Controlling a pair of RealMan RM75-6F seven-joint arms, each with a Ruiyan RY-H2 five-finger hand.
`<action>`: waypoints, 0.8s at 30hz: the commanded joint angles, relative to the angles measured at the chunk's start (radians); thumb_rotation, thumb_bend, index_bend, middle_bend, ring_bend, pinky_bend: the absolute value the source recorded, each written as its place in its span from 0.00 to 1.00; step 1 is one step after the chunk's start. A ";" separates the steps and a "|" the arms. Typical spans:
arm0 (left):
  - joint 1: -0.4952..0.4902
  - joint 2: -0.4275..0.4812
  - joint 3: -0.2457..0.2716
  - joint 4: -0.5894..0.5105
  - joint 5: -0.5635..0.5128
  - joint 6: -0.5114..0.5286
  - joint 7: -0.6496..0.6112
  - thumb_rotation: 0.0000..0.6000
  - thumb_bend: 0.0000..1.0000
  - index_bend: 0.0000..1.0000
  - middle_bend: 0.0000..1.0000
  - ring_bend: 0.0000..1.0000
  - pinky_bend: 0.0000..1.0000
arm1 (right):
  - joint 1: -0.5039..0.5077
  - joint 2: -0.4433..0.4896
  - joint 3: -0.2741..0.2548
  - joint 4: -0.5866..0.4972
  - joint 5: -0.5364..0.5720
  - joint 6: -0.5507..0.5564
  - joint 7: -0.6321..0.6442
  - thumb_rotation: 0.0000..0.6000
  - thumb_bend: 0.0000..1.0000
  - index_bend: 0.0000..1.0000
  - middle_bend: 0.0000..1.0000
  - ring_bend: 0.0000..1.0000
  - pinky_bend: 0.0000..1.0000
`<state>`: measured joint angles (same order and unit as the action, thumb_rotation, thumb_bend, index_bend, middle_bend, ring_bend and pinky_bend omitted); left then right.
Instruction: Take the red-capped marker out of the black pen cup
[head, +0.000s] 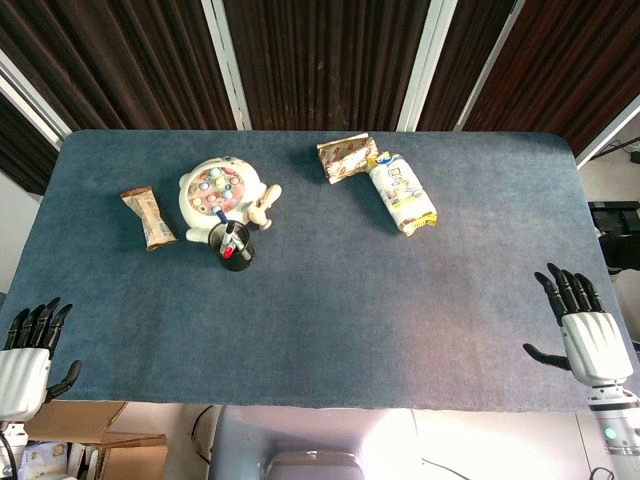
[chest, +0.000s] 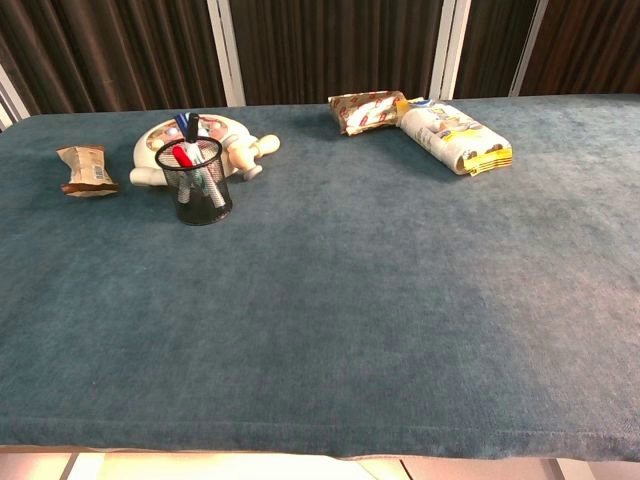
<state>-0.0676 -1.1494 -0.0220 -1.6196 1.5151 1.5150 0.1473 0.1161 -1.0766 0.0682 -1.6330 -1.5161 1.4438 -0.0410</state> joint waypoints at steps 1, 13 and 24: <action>-0.001 -0.003 0.001 0.003 -0.001 -0.003 -0.001 1.00 0.33 0.00 0.00 0.00 0.00 | 0.000 0.000 0.001 0.000 0.000 0.002 0.000 1.00 0.00 0.00 0.00 0.00 0.02; -0.082 -0.018 -0.056 -0.008 0.028 -0.046 -0.004 1.00 0.35 0.03 0.05 0.01 0.06 | -0.007 0.014 0.007 0.005 0.000 0.024 0.034 1.00 0.00 0.00 0.00 0.00 0.02; -0.368 -0.084 -0.196 0.008 0.036 -0.286 0.025 1.00 0.37 0.20 0.21 0.14 0.18 | -0.001 0.054 0.028 -0.035 0.008 0.035 0.014 1.00 0.00 0.00 0.00 0.00 0.03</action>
<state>-0.3749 -1.1984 -0.1774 -1.6333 1.5589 1.2854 0.1576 0.1141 -1.0235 0.0963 -1.6670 -1.5087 1.4797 -0.0260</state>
